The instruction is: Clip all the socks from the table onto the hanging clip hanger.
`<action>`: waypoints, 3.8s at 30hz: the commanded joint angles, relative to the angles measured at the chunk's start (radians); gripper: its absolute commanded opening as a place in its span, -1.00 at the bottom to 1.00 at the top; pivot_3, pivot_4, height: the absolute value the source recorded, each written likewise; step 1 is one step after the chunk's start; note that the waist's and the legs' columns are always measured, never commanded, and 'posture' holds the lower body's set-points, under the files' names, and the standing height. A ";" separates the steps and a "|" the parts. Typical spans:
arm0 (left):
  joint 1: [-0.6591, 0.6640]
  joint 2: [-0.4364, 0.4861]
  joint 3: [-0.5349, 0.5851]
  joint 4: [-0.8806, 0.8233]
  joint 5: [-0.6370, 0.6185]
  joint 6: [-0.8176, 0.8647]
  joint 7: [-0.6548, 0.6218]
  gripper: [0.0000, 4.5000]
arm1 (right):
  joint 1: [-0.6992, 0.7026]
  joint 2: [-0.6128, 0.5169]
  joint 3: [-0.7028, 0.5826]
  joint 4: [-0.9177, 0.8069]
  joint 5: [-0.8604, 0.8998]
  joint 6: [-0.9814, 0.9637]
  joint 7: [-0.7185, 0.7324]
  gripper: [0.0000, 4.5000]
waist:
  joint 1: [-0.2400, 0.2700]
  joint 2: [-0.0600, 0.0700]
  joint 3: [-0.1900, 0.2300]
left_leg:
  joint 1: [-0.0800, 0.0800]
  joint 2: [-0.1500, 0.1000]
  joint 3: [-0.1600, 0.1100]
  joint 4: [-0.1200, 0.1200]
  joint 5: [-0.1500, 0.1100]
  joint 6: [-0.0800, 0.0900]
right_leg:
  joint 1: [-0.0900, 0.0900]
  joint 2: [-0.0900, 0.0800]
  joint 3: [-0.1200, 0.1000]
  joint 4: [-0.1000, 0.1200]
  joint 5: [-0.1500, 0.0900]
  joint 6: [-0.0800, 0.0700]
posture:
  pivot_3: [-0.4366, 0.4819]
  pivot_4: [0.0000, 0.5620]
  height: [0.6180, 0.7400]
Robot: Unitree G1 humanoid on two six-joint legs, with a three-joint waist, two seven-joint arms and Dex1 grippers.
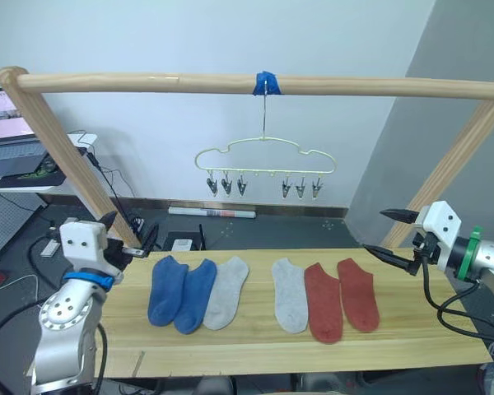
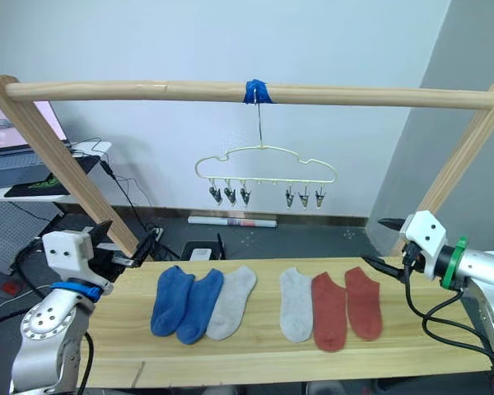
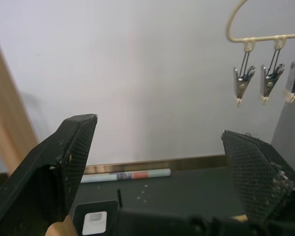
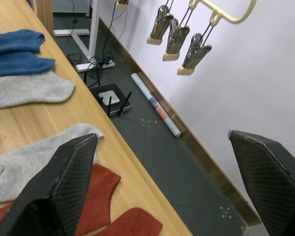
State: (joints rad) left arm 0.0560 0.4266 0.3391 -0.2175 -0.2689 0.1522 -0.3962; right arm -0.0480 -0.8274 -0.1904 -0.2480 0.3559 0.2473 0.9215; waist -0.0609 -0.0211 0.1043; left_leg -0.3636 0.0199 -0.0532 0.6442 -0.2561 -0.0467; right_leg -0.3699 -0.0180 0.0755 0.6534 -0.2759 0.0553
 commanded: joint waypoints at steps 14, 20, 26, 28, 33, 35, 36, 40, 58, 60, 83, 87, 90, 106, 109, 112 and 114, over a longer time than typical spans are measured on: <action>-0.264 -0.150 -0.126 0.043 -0.001 -0.023 0.084 1.00 | -0.137 0.051 0.000 -0.382 0.271 0.325 -0.138 0.98 | -0.030 -0.006 0.124 | -0.018 0.001 -0.003 0.002 0.000 0.000 | -0.016 0.001 -0.001 0.004 0.007 0.001 | -0.51 0.05 1.00; -0.291 -0.179 -0.143 0.056 -0.008 -0.022 0.098 0.63 | -0.163 0.028 -0.013 -0.412 0.324 0.389 -0.154 1.00 | -0.036 -0.006 0.165 | -0.022 0.001 -0.004 0.002 0.000 0.000 | -0.020 0.000 -0.003 0.005 0.007 0.001 | -0.54 0.12 1.00; -0.337 -0.191 -0.143 0.086 0.017 -0.048 0.126 0.63 | -0.203 0.026 -0.003 -0.441 0.373 0.430 -0.173 1.00 | -0.042 -0.008 0.184 | -0.023 0.000 -0.005 0.002 0.000 0.000 | -0.020 0.000 -0.003 0.005 0.007 0.001 | -0.56 0.16 1.00; -0.350 -0.194 -0.140 0.090 0.015 -0.054 0.132 0.63 | -0.214 0.025 -0.002 -0.450 0.386 0.442 -0.176 1.00 | -0.046 -0.008 0.186 | -0.024 0.000 -0.005 0.002 0.000 0.000 | -0.021 0.000 -0.004 0.005 0.007 0.001 | -0.57 0.16 1.00; -0.371 -0.201 -0.136 0.107 0.003 -0.059 0.132 0.63 | -0.231 0.025 0.004 -0.452 0.395 0.454 -0.186 1.00 | -0.047 -0.009 0.186 | -0.031 0.000 -0.005 0.003 0.000 0.000 | -0.028 0.000 -0.004 0.005 0.007 0.001 | -0.58 0.17 1.00; -0.376 -0.202 -0.138 0.106 0.000 -0.059 0.131 0.63 | -0.232 0.025 0.002 -0.456 0.398 0.458 -0.188 1.00 | -0.048 -0.009 0.187 | -0.037 0.000 -0.005 0.003 0.000 0.000 | -0.034 0.000 -0.004 0.007 0.007 0.001 | -0.58 0.18 1.00; -0.379 -0.203 -0.140 0.106 0.002 -0.062 0.132 0.63 | -0.232 0.024 0.001 -0.458 0.399 0.459 -0.189 1.00 | -0.048 -0.009 0.187 | -0.037 0.000 -0.005 0.003 0.000 0.000 | -0.035 0.000 -0.004 0.008 0.007 0.001 | -0.59 0.18 1.00; -0.416 -0.207 -0.136 0.100 0.002 -0.065 0.150 0.63 | -0.239 0.027 0.008 -0.455 0.402 0.462 -0.190 1.00 | -0.048 -0.010 0.197 | -0.037 0.000 -0.005 0.003 0.000 0.000 | -0.035 0.000 -0.004 0.008 0.007 0.001 | -0.59 0.19 1.00; -0.452 -0.212 -0.129 0.083 -0.009 -0.061 0.181 0.13 | -0.255 0.030 0.025 -0.446 0.400 0.458 -0.179 1.00 | -0.052 -0.012 0.202 | -0.037 0.000 -0.005 0.003 0.000 0.000 | -0.036 0.000 -0.004 0.008 0.007 0.001 | -0.58 0.18 1.00; -0.455 -0.213 -0.133 0.077 -0.010 -0.063 0.178 -0.16 | -0.253 0.030 0.025 -0.446 0.399 0.458 -0.178 1.00 | -0.052 -0.012 0.202 | -0.037 0.000 -0.005 0.003 0.000 0.000 | -0.036 0.000 -0.004 0.008 0.007 0.001 | -0.57 0.18 1.00; -0.408 -0.176 -0.149 -0.015 0.018 -0.026 0.184 -0.96 | -0.049 0.077 0.111 -0.374 0.120 0.440 -0.388 1.00 | -0.050 -0.014 0.204 | -0.038 0.001 -0.004 0.002 0.000 -0.001 | -0.037 0.000 -0.003 0.006 0.007 0.001 | -0.51 0.22 1.00; -0.398 -0.170 -0.152 -0.037 0.014 -0.003 0.181 -0.96 | -0.011 0.146 0.138 -0.337 0.015 0.450 -0.509 1.00 | -0.048 -0.013 0.209 | -0.038 0.004 -0.004 0.001 0.000 -0.001 | -0.037 0.000 -0.003 0.006 0.007 0.001 | -0.50 0.24 1.00; -0.382 -0.158 -0.160 -0.066 0.009 0.019 0.168 -0.96 | 0.032 0.257 0.187 -0.238 -0.099 0.395 -0.637 1.00 | -0.048 -0.014 0.213 | -0.037 0.004 -0.003 0.001 0.000 -0.001 | -0.037 0.001 -0.003 0.006 0.006 0.002 | -0.47 0.28 1.00; -0.373 -0.145 -0.160 -0.095 -0.011 0.068 0.150 -0.96 | 0.122 0.579 0.135 0.045 -0.226 0.340 -0.852 1.00 | -0.043 -0.009 0.227 | -0.038 0.006 -0.002 0.000 0.000 -0.003 | -0.039 0.001 -0.001 0.007 0.004 0.006 | -0.40 0.32 1.00; -0.370 -0.141 -0.161 -0.099 -0.024 0.081 0.134 -0.96 | 0.119 0.595 0.124 0.080 -0.237 0.341 -0.854 0.82 | -0.044 -0.009 0.227 | -0.038 0.006 -0.002 0.000 0.000 -0.003 | -0.039 0.001 -0.001 0.007 0.004 0.006 | -0.39 0.32 1.00; -0.366 -0.136 -0.159 -0.106 -0.040 0.096 0.117 -0.96 | 0.119 0.613 0.107 0.087 -0.223 0.346 -0.846 0.42 | -0.043 -0.009 0.227 | -0.038 0.006 -0.002 0.000 0.000 -0.003 | -0.039 0.001 -0.001 0.007 0.004 0.006 | -0.39 0.33 1.00; -0.363 -0.132 -0.157 -0.113 -0.052 0.106 0.108 -0.96 | 0.119 0.618 0.098 0.093 -0.220 0.346 -0.845 0.14 | -0.042 -0.009 0.227 | -0.038 0.006 -0.002 0.000 0.000 -0.003 | -0.039 0.001 -0.001 0.007 0.004 0.006 | -0.38 0.33 1.00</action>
State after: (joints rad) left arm -0.3150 0.2829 0.1774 -0.2771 -0.3040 0.2573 -0.2774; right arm 0.0497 -0.2118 -0.0630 -0.1774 0.1374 0.5798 0.0851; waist -0.1030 -0.0303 0.3313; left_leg -0.4015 0.0257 -0.0552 0.6446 -0.2558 -0.0495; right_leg -0.4093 -0.0173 0.0742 0.6601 -0.2721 0.0616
